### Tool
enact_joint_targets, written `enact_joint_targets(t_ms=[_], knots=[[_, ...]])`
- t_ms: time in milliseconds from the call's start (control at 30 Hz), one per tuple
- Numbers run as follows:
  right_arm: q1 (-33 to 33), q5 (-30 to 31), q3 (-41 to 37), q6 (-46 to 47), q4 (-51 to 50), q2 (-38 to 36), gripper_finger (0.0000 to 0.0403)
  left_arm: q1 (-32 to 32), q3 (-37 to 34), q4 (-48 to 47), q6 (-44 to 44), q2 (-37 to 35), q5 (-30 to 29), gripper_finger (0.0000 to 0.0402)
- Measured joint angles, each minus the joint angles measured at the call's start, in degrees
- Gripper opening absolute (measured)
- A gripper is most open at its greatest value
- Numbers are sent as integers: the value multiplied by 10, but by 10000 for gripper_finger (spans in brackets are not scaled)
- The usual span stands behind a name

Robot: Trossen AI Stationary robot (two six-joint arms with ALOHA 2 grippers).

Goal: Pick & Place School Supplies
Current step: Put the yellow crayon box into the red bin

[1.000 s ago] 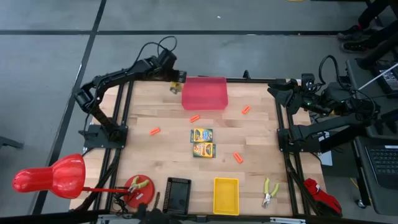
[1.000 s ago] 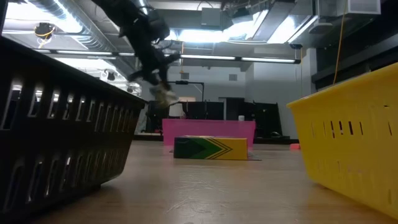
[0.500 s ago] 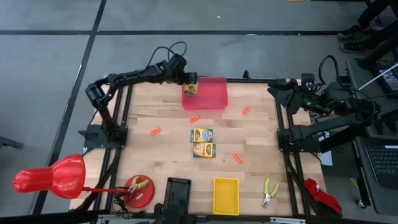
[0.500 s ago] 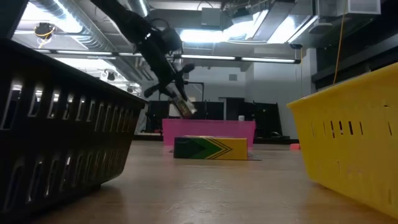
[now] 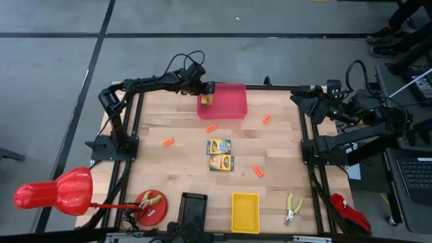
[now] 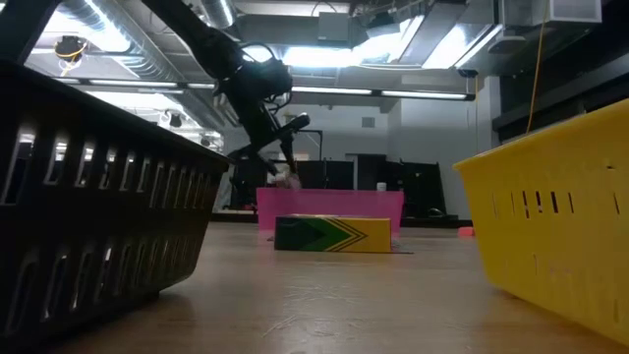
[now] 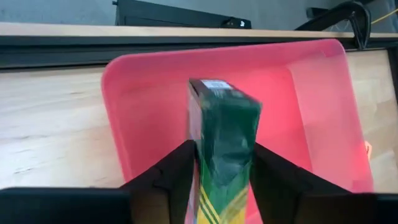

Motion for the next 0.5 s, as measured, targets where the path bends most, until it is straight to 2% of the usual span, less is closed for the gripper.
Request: enact_joint_targets(t_ms=[300, 500], knots=[[0, -7, 0, 15, 0, 0, 263, 2, 0, 0, 7, -6, -8, 207], [0, -19, 0, 19, -3, 17, 263, 0, 0, -28, 100, -53, 60, 212]])
